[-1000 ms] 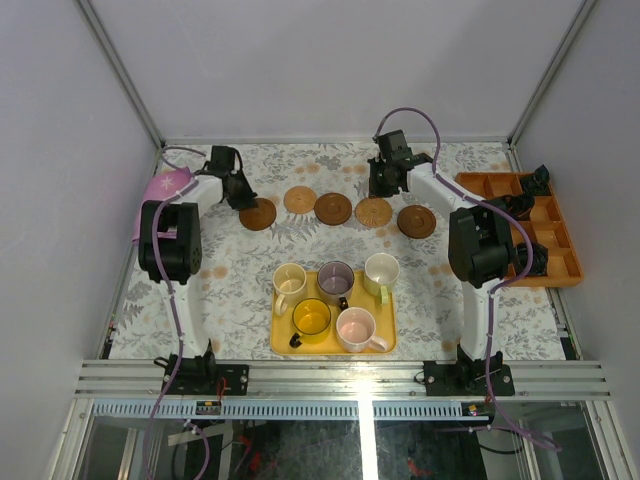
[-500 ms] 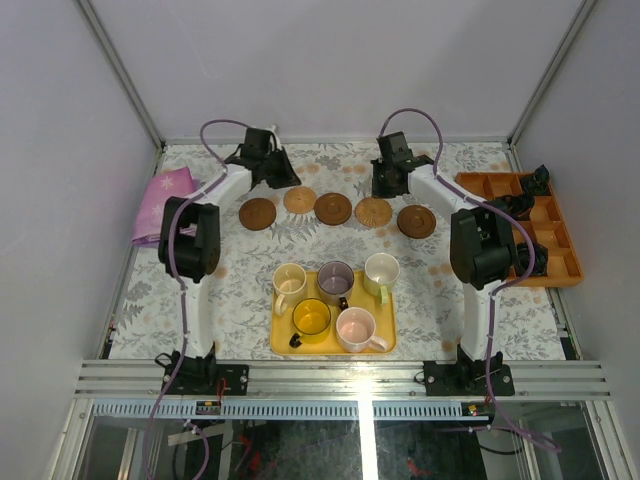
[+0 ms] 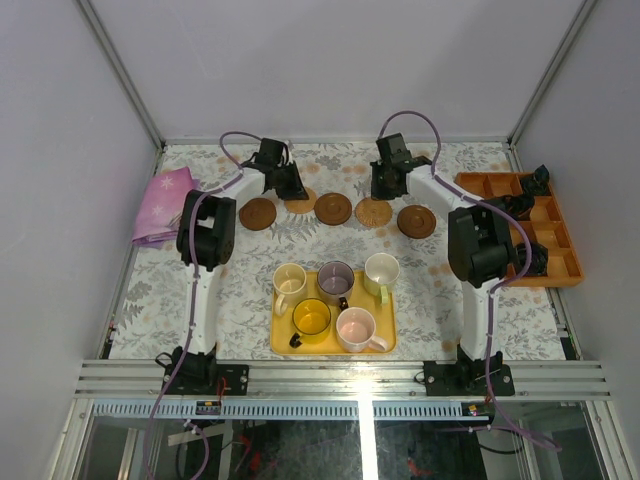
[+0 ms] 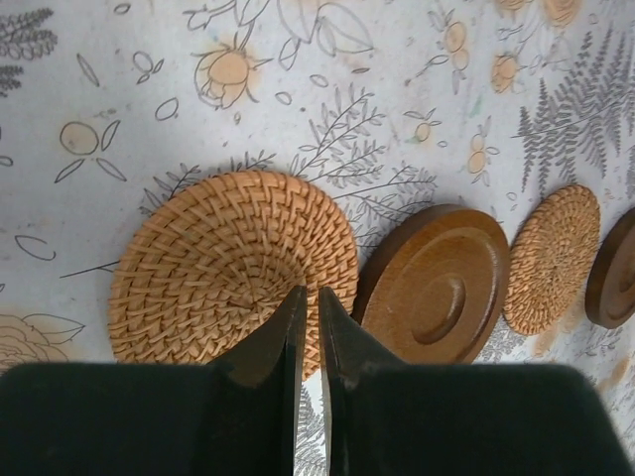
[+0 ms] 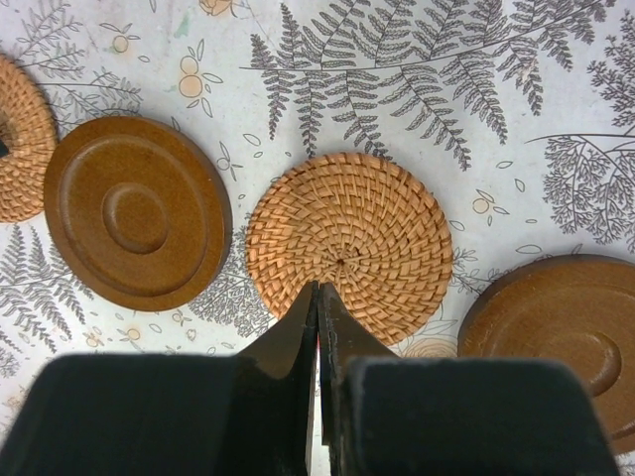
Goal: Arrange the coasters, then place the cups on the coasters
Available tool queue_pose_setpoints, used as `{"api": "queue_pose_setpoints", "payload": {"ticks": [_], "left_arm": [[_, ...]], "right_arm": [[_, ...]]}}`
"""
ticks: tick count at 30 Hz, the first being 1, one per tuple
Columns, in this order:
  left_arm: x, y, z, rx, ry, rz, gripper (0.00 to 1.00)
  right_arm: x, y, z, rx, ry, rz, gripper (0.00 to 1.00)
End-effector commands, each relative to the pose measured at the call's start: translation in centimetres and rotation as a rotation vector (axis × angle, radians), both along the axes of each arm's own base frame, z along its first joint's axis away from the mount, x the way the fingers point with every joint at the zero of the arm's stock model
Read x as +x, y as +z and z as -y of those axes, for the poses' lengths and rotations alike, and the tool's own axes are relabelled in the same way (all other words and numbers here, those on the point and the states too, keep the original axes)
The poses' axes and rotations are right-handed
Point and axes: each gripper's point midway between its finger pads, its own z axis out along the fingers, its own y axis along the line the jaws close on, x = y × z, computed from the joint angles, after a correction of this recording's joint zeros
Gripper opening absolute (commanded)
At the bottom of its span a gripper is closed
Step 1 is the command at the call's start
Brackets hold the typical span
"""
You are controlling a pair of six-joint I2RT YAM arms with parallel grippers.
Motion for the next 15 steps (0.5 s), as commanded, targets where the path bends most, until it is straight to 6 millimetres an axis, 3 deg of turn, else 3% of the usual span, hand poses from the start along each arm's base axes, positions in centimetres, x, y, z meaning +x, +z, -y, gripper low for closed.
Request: {"api": "queue_pose_setpoints", "payload": {"ticks": [1,15], "left_arm": [[0.2,-0.1,-0.4,0.023,0.0,-0.006,0.08],[-5.0,-3.1,-2.4,0.081,0.056,-0.137,0.08]], "right_arm": [[0.8,-0.5,-0.9,0.011,0.014,-0.001,0.0],[-0.1,-4.4,-0.4,0.002,0.025,-0.087,0.0]]}}
